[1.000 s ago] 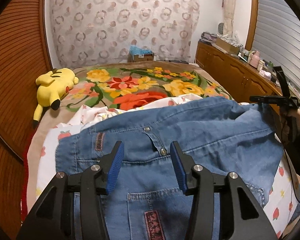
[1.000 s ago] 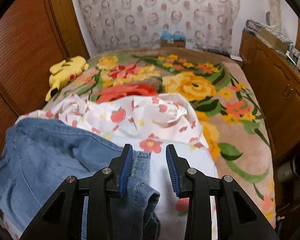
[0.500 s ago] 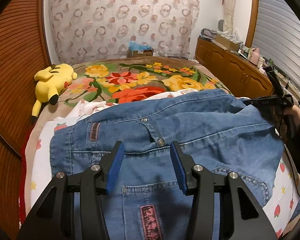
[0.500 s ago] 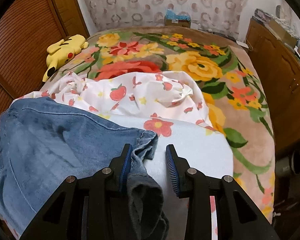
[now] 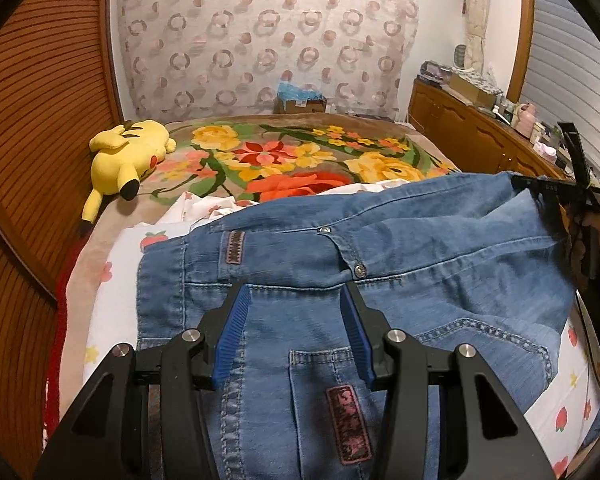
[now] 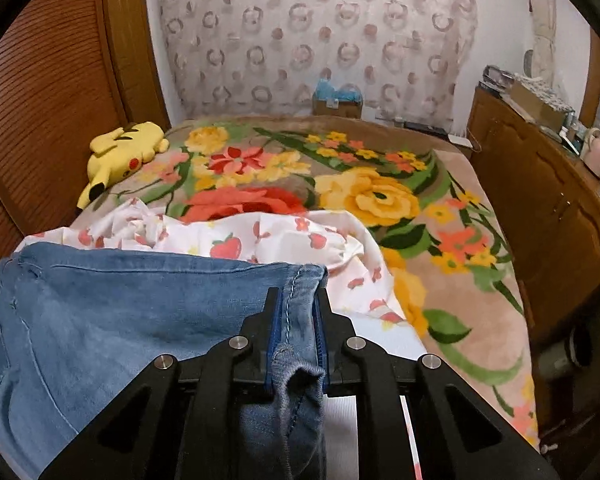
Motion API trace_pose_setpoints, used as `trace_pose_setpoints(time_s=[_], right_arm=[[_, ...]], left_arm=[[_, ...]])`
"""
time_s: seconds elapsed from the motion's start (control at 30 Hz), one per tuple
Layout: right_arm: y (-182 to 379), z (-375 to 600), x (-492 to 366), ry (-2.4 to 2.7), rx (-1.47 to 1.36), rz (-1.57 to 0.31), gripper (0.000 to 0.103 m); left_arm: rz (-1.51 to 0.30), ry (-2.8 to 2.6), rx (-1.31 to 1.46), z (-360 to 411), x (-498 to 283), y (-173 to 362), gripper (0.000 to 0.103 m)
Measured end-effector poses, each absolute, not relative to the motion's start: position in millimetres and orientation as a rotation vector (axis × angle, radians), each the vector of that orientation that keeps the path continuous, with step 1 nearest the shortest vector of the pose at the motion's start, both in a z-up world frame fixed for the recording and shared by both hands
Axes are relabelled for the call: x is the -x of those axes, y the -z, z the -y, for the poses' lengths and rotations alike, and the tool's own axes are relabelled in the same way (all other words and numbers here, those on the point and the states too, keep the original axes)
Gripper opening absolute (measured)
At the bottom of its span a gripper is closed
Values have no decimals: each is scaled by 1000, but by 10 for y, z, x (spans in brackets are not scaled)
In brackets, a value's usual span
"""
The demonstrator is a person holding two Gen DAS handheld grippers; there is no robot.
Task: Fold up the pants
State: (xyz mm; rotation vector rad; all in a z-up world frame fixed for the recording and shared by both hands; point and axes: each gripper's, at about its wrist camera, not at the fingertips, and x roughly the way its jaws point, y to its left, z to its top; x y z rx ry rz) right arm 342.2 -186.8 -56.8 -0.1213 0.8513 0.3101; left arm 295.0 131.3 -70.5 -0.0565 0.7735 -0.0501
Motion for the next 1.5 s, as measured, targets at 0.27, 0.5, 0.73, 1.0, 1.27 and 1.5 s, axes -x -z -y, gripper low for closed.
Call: trace_pose_setpoints(time_s=[0.27,0.5,0.73,1.0,1.27,1.5], right_arm=[[382,1967,-3102,-331,107,-846,37],[300,2144,-2561,-374,116,-834,46],[411,2378,-2309,-373,67,-881,46],[615,2453,-2376,-375,11,-938,46],[758,2414,-2460,-382,-5,-966,46],[769,2393,-2485,-381,-18,-981,46]], left_arm=[[-765,56,44,-1326,-2861,679,56],[-756,61,46,-1357,-2814,660,76],[-740,56,43,-1410,-2719,593,76],[-736,12,44,-1572,-2591,576,76],[-748,-42,49,-1716,-2541,606,76],[-758,-62,53,-1810,-2564,666,76]])
